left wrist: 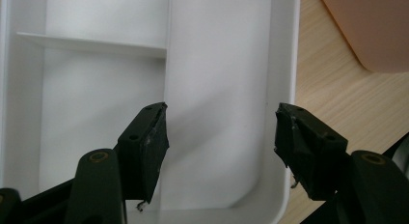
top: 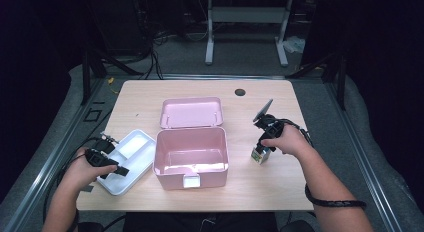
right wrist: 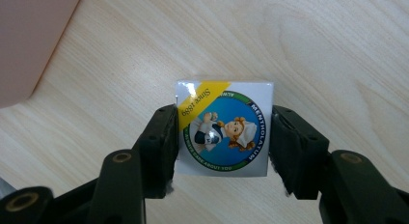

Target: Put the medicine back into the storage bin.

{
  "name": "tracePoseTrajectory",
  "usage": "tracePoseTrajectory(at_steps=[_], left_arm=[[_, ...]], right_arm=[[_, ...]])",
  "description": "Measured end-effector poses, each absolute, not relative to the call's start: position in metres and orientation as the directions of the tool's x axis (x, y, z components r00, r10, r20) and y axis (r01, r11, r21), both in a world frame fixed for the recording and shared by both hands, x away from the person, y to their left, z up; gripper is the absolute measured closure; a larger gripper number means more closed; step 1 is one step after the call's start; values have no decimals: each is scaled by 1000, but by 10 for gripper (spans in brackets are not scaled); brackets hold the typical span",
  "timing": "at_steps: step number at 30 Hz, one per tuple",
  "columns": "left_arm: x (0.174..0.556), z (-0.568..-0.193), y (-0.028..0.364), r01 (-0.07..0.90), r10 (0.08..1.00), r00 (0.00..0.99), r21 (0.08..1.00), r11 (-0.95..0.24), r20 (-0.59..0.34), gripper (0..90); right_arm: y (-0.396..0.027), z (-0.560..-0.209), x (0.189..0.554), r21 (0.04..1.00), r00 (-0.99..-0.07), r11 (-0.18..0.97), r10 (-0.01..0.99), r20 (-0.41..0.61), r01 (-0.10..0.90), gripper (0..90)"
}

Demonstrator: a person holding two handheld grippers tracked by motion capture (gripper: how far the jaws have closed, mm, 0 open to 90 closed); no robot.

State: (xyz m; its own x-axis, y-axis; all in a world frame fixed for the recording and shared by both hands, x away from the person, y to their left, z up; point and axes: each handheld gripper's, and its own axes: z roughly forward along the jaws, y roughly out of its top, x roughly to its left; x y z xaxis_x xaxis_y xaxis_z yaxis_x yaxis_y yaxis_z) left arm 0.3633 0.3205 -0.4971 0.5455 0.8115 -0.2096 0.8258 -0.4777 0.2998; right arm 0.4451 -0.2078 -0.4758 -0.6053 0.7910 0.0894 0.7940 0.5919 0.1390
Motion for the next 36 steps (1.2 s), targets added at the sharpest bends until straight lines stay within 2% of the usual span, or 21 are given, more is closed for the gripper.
tracePoseTrajectory(at_steps=[8, 24, 30, 36], left_arm=[[363, -498, 320, 828, 812, 543, 296, -476, -213, 364], [363, -498, 321, 830, 813, 541, 294, -474, -216, 364], [363, -498, 321, 831, 813, 540, 292, -474, -217, 364], [363, -497, 321, 830, 811, 542, 293, -475, -219, 364]], right_arm=[[-207, -467, 444, 141, -612, 598, 786, 89, 789, 462], [-186, -434, 434, 132, -679, 671, 734, 20, 729, 465], [-172, -414, 430, 134, -719, 709, 693, 46, 692, 466], [-161, -399, 429, 142, -743, 733, 668, 31, 665, 465]])
